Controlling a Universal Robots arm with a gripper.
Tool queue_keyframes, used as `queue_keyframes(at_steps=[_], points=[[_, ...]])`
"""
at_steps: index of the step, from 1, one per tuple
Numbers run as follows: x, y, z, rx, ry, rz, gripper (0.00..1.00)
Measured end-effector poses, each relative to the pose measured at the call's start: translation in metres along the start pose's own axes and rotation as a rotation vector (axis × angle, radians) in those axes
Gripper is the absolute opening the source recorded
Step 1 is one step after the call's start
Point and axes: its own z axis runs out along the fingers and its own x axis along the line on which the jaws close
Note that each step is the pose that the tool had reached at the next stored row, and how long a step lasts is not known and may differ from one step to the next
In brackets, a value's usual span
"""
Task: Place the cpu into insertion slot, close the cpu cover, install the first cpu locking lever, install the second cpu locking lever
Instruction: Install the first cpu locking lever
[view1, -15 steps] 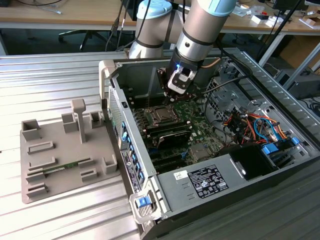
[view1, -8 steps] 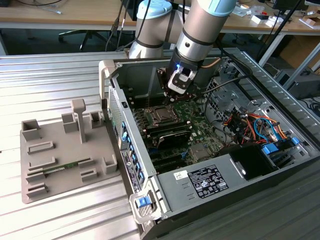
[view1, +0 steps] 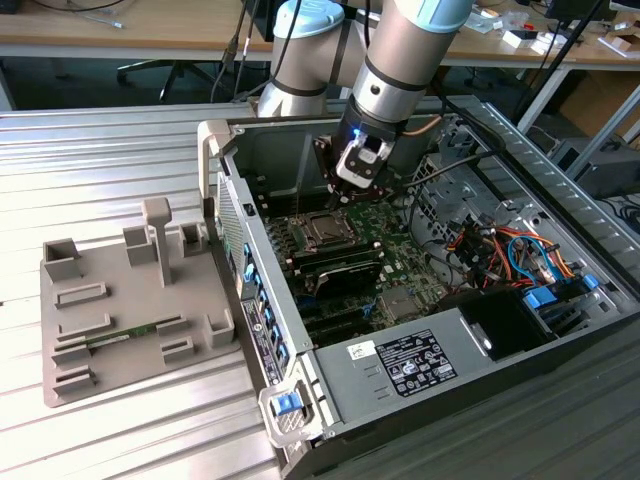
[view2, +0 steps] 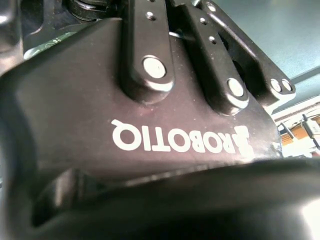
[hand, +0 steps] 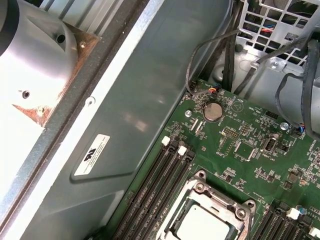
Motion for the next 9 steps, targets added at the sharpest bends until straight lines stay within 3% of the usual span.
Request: queue_keyframes(at_steps=[9], points=[[0.0, 0.0, 0.0, 0.0043, -0.0011, -0.052, 0.11]])
